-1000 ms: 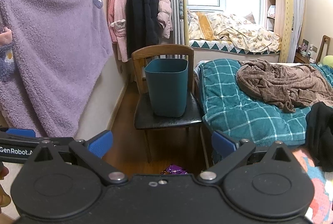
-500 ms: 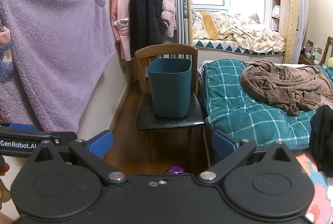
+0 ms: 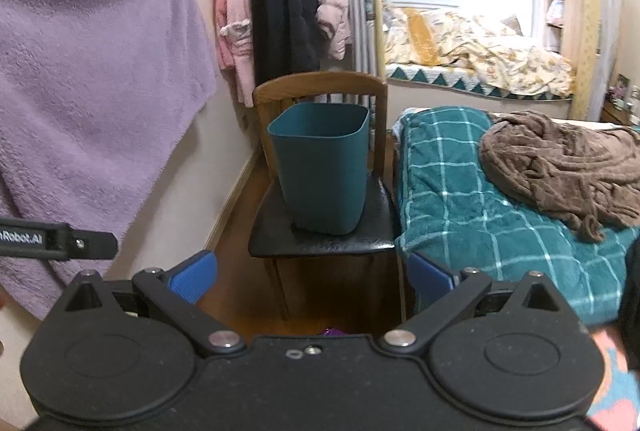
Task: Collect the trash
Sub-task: 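Lower left tool onto red plastic bag while right tool grasps pink mesh net, then lift red bag and pink net with both tools toward the wastebasket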
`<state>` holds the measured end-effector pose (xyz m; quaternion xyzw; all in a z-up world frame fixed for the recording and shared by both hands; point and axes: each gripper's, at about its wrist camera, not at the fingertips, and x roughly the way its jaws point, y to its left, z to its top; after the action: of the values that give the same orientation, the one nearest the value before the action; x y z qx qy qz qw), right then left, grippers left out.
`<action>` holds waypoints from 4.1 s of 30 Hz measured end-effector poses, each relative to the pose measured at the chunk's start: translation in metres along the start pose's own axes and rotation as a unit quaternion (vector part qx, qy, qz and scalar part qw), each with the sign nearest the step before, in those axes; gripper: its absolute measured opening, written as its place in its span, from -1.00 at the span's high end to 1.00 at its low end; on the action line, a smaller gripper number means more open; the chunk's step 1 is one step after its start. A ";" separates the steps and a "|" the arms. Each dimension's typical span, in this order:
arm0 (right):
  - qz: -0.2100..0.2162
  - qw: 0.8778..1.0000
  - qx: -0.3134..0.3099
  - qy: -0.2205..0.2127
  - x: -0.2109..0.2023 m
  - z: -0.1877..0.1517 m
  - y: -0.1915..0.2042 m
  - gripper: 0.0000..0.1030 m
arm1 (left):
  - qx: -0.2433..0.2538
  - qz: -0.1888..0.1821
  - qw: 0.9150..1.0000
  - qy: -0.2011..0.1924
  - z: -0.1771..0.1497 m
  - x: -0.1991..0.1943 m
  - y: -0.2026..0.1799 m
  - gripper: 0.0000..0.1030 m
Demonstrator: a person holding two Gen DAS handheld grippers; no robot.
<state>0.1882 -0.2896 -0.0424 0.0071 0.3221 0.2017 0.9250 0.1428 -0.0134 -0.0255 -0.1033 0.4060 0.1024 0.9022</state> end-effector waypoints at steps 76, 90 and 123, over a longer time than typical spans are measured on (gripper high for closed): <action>-0.017 0.939 0.027 0.343 0.566 -0.458 -0.058 0.89 | -0.060 0.070 0.928 0.361 -0.354 0.709 0.163 0.68; 0.030 0.957 0.034 0.288 0.432 -0.269 -0.039 0.89 | -0.055 0.012 0.950 0.307 -0.186 0.524 0.116 0.68; 0.004 1.000 -0.012 0.003 0.249 0.195 -0.001 0.89 | 0.109 -0.079 0.991 0.015 0.245 0.268 -0.020 0.68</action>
<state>0.4828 -0.1737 -0.0355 -0.0035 0.3219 0.2092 0.9233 0.4964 0.0608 -0.0662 -0.0375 0.4190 -0.0162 0.9071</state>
